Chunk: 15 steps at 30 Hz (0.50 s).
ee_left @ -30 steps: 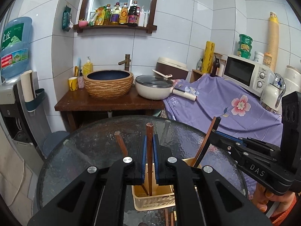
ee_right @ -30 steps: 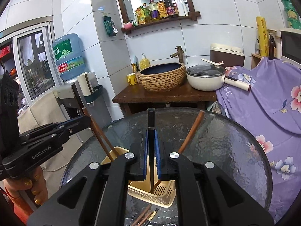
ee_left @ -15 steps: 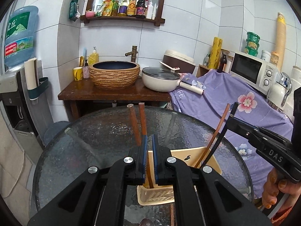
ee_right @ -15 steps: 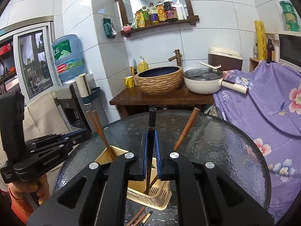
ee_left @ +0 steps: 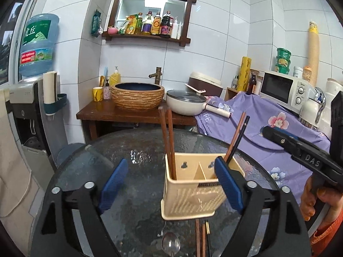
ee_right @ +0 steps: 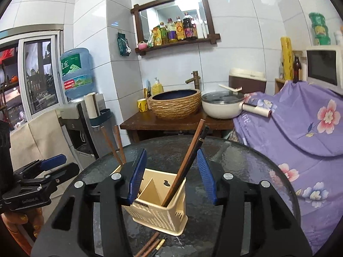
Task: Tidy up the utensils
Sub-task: 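Open both tools to release the chopsticks and pull back from the holder, then move both tools back toward the remaining spoons and chopsticks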
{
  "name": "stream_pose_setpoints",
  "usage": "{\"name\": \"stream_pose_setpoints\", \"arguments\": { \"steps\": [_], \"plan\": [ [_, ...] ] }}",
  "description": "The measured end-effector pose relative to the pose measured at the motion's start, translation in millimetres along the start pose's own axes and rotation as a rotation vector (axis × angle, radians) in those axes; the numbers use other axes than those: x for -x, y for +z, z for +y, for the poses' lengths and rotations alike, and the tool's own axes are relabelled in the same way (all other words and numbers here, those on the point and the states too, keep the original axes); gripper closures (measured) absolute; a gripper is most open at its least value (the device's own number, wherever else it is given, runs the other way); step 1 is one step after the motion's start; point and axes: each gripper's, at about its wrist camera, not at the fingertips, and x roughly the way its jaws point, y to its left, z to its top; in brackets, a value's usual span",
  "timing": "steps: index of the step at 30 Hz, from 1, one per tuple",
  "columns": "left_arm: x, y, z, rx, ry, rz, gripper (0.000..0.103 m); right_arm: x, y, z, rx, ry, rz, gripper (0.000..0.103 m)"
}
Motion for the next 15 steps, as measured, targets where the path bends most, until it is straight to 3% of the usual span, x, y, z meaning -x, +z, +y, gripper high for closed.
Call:
{"name": "stream_pose_setpoints", "arguments": {
  "steps": [8, 15],
  "plan": [
    [25.5, -47.2, 4.8, 0.083, 0.045, 0.007, 0.011, 25.2, -46.3, 12.9, 0.046, -0.032, 0.056, 0.046],
    [11.3, -82.5, 8.0, 0.053, 0.107, 0.11, 0.01, 23.2, -88.7, 15.7, 0.047, -0.045, 0.15, 0.046]
  ]
}}
